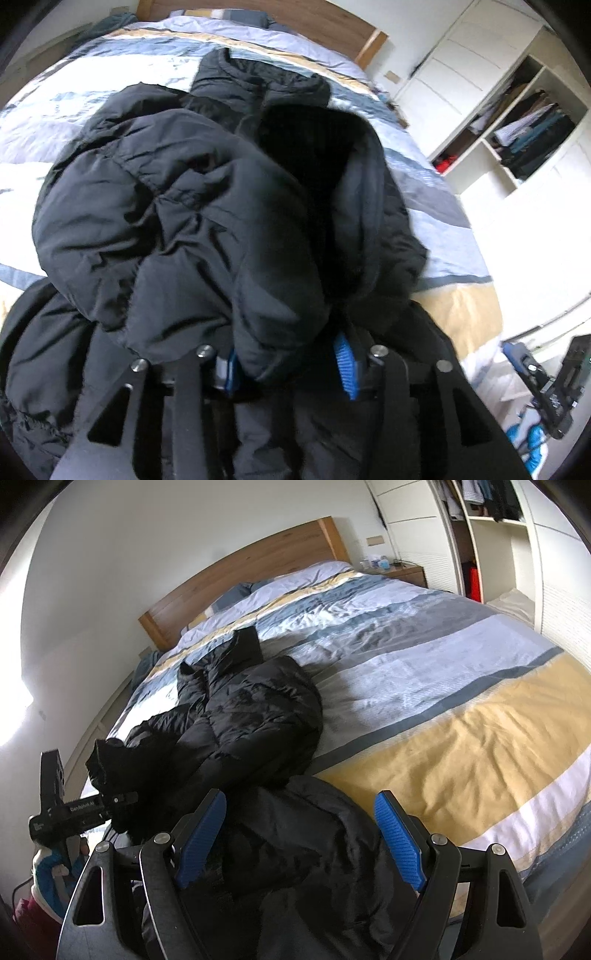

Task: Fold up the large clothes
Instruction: 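Lower the folded side and open the left tool, then bring both tools to the jacket hem and grip it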

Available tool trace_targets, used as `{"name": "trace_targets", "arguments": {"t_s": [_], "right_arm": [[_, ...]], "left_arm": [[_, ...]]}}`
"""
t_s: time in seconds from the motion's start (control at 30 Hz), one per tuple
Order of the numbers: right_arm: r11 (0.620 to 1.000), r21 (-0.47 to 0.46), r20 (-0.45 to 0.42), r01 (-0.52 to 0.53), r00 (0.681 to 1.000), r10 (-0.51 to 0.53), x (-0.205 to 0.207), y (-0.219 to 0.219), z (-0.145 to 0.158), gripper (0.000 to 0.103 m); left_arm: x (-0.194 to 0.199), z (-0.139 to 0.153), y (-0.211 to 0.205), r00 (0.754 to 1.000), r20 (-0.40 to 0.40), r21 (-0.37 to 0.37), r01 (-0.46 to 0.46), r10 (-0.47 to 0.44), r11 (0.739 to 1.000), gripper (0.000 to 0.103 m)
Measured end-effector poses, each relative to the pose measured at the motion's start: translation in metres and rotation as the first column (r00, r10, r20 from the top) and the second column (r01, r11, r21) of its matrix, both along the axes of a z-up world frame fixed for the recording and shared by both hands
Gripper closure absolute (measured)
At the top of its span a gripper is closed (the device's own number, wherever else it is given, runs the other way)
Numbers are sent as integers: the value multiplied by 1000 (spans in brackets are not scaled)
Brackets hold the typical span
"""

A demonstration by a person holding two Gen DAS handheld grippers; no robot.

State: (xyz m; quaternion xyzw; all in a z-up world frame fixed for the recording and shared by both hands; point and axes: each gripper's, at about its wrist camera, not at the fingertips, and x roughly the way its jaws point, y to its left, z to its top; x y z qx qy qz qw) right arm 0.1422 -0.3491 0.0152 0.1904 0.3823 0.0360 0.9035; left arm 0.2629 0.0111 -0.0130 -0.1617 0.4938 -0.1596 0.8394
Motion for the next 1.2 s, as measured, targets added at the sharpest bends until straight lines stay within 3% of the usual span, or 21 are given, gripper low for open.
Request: {"name": "trace_targets", "arguments": {"t_s": [0.1,0.23,0.3,0.47,0.67,0.77,0.87,1.13,1.2], "right_arm": [[999,-21,-3,-40,999,40,4,17,4,21],[991,-60,-1,-123,992,123,15,49,16,21],[982,-85,7,-167,986,169,22,68,24,21],[946,-139,32,-293,953,300,48,128,45,21],[877,-196,43,-439,889,456,82,205,56,21],[832,-205,21,-515,848,530,101,242,43,21],[806,-217,-26,-551,829,559,116,260,19,21],[798,-253,-161,-547,837,523,158,249,-57,20],[812,-177,-176,-556,829,530,170,237,-76,19]], "left_arm": [[-9,7,0,997,-4,-84,79,-80,993,60],[-27,20,8,986,33,-100,169,-166,981,60],[-31,29,21,985,58,-117,167,-161,979,60],[-20,47,73,992,125,-13,32,-30,999,60],[14,34,140,986,110,60,-135,128,989,60],[36,21,160,980,94,71,-180,173,981,60],[54,10,166,978,84,80,-199,192,977,60],[85,-53,142,988,24,184,-157,155,970,60],[87,-63,137,988,22,206,-154,153,966,58]]}}
